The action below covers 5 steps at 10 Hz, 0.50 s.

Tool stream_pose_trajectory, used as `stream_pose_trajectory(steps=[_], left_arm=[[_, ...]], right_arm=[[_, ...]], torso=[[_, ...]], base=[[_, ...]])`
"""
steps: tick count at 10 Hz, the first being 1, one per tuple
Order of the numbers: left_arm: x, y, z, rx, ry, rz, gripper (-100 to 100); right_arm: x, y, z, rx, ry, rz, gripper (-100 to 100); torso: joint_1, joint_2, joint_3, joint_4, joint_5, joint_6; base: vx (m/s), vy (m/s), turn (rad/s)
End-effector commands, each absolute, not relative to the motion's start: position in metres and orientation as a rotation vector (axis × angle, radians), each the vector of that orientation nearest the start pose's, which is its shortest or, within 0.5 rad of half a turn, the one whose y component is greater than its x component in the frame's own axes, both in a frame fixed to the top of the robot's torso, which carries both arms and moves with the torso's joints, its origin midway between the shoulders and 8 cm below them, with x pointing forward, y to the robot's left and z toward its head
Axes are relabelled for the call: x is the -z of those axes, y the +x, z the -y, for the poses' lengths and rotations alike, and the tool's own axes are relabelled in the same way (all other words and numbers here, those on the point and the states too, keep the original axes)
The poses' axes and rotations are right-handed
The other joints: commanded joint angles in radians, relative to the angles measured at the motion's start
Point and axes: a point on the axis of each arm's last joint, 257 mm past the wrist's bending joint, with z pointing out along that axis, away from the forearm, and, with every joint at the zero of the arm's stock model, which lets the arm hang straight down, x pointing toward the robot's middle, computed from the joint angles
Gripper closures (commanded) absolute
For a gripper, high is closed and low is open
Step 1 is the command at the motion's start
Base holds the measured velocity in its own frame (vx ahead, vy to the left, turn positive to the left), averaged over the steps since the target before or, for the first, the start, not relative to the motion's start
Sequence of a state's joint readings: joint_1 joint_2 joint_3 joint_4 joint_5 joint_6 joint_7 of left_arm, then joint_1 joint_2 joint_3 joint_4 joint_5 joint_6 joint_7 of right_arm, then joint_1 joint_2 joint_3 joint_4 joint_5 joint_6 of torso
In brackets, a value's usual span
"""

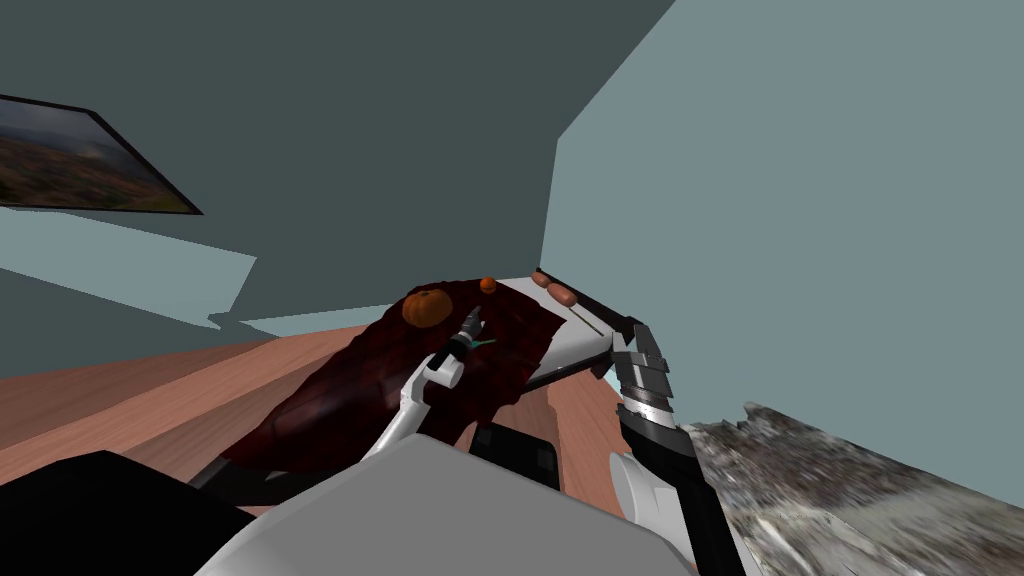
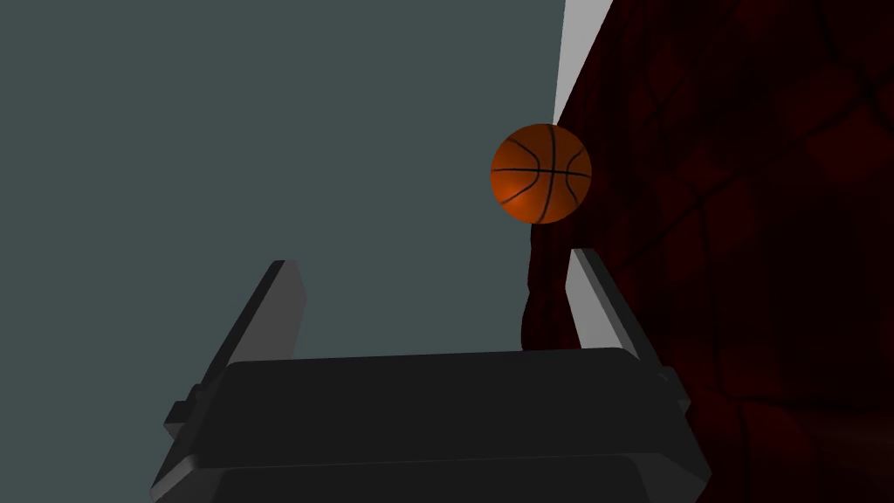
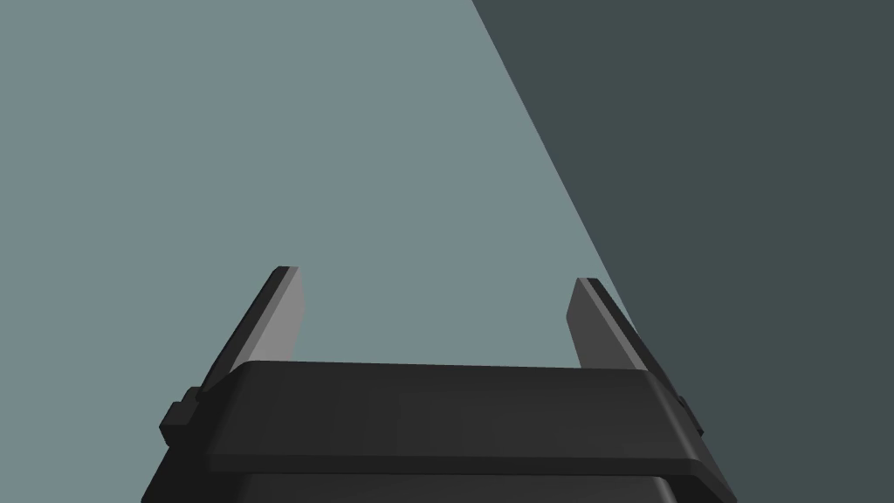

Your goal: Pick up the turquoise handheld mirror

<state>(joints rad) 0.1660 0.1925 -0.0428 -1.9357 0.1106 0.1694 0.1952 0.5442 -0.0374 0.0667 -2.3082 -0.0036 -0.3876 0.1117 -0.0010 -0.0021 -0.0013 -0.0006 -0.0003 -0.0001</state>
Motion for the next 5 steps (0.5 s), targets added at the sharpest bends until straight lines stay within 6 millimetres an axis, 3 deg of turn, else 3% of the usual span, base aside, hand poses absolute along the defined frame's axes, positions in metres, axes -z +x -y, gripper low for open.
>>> stream_pose_trajectory(steps=[1, 5], left_arm=[[0.182, 0.507, -0.252, 1.335, -1.323, -1.191, -100], [0.219, 0.52, -0.25, 1.304, -1.466, -1.254, -100]], right_arm=[[0.001, 0.356, 0.26, -1.225, 0.694, -0.762, 0], [0.001, 0.356, 0.261, -1.225, 0.694, -0.762, 0]], torso=[[0.0, 0.0, 0.0, 0.0, 0.0, 0.0], [0.0, 0.0, 0.0, 0.0, 0.0, 0.0]], base=[[0.026, -0.018, 0.006], [0.029, -0.01, 0.005]])
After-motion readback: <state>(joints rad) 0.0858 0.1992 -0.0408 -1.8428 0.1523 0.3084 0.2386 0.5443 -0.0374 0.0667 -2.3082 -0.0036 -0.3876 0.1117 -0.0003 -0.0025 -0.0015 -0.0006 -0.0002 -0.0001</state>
